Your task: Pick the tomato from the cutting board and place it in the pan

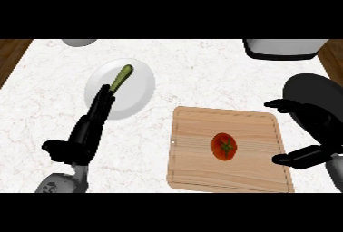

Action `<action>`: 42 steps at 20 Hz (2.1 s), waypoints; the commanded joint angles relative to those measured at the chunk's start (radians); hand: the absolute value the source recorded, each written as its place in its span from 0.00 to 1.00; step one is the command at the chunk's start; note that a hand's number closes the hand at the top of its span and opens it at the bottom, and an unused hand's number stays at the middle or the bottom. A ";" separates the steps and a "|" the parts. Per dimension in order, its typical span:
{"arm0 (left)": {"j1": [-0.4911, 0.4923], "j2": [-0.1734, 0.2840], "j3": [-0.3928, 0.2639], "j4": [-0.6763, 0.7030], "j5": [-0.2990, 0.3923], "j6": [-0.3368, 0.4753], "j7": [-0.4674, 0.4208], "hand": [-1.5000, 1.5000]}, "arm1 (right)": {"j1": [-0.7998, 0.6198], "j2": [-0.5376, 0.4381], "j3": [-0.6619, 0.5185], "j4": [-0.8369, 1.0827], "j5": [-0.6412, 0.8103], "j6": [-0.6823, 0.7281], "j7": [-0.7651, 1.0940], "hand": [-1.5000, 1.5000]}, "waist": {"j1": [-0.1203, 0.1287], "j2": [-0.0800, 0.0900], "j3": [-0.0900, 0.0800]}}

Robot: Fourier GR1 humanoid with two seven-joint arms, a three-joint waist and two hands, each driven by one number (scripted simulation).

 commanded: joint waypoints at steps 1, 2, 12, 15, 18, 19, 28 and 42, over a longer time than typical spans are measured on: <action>0.024 -0.017 -0.026 -0.009 -0.026 -0.006 -0.036 0.50 | -0.018 -0.108 -0.038 0.133 0.120 0.085 -0.275 0.00 | 0.004 0.004 0.000; -0.017 -0.053 -0.036 0.061 -0.055 0.012 -0.068 0.50 | -0.026 -0.101 -0.010 0.079 0.143 0.055 -0.247 0.00 | -0.009 0.003 -0.001; 0.014 -0.059 -0.046 -0.026 -0.080 0.029 0.002 0.50 | -0.169 -0.147 0.154 -0.051 0.367 -0.035 0.001 0.00 | 0.001 -0.001 -0.002; 0.031 -0.011 0.018 0.001 -0.011 -0.050 -0.038 0.50 | -0.119 -0.150 0.253 -0.145 0.516 -0.107 0.073 0.00 | -0.006 -0.003 -0.003; 0.031 -0.053 -0.028 -0.020 -0.060 0.000 -0.018 0.50 | -0.167 -0.132 0.320 -0.137 0.646 -0.130 0.143 0.00 | 0.001 -0.003 -0.003; 0.038 -0.035 -0.003 -0.003 -0.042 -0.034 -0.051 0.50 | -0.178 -0.086 0.344 -0.123 0.685 -0.154 0.158 0.00 | 0.002 -0.001 -0.003; 0.027 -0.103 -0.024 -0.016 -0.117 0.018 -0.002 0.50 | -0.133 -0.024 0.368 -0.168 0.892 -0.122 0.272 0.00 | -0.010 -0.002 -0.002; 0.090 -0.098 0.045 -0.084 -0.126 -0.091 0.006 0.50 | -0.078 0.170 0.284 0.034 1.081 -0.192 0.161 0.00 | -0.006 -0.001 -0.002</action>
